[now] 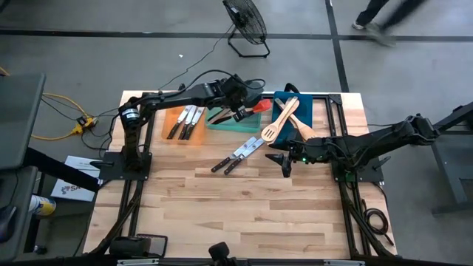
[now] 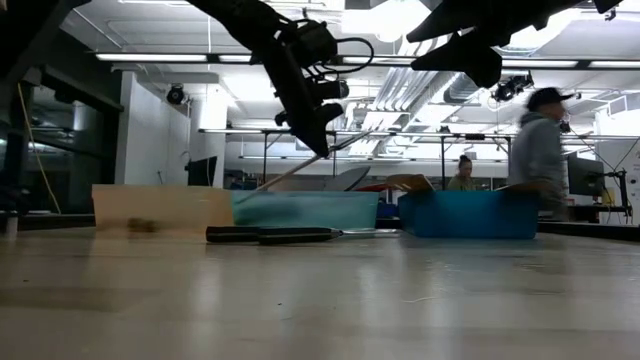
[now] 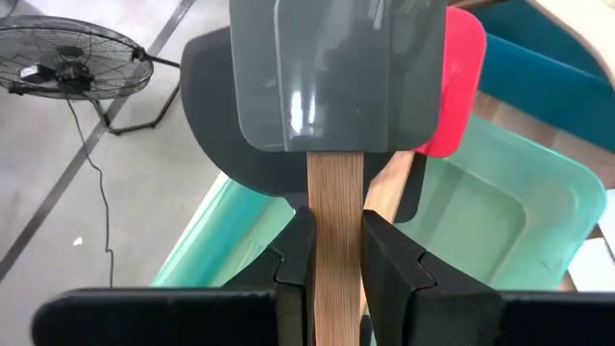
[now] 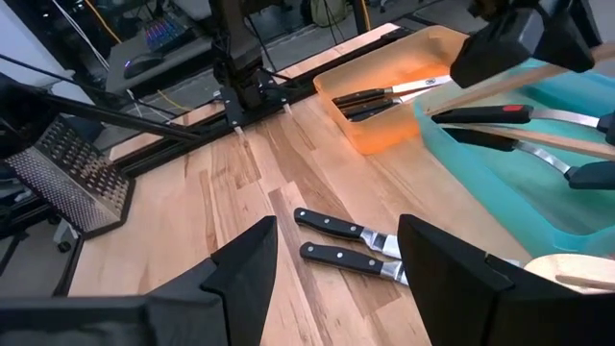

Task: Pick & Place Kitchen Items
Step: Put the gray spatula into the green bin

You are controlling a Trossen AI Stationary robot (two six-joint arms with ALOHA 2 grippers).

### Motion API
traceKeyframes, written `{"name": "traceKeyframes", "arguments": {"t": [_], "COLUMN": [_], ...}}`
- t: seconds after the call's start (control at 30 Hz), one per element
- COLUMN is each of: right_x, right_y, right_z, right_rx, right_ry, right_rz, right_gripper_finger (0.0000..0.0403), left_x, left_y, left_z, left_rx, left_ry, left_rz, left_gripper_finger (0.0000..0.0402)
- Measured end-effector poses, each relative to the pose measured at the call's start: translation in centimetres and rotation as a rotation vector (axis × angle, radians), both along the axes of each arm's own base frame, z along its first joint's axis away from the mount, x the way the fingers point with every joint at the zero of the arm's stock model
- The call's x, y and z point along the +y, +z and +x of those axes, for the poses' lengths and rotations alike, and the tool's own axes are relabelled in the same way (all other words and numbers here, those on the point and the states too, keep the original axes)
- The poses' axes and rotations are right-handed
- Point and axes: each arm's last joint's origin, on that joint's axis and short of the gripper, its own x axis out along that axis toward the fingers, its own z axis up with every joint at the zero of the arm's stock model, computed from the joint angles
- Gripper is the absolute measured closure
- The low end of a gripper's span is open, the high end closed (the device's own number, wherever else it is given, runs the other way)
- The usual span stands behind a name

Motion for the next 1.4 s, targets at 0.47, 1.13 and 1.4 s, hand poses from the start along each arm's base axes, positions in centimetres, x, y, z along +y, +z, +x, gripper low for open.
{"name": "traceKeyframes", "arguments": {"t": [0.47,1.13,1.4], "right_x": [0.0,0.0,0.0], "right_y": [0.0,0.0,0.0], "right_z": [0.0,0.0,0.0], "right_rx": [-0.001,-0.001,-0.001], "right_ry": [-0.002,-0.003,-0.004], "right_rz": [0.007,0.007,0.01], "right_gripper_finger": [0.0194,0.0194,0.0194], "left_x": [-0.2,-0.1,1.1], "left_y": [-0.2,-0.6,-3.0], "left_z": [0.0,0.3,0.5], "left_rx": [-0.023,0.006,0.042], "left_ry": [-0.097,-0.167,-0.15], "left_rz": [-0.089,-0.074,-0.154], "left_gripper_finger": [0.0349,0.0339,0.0331]}}
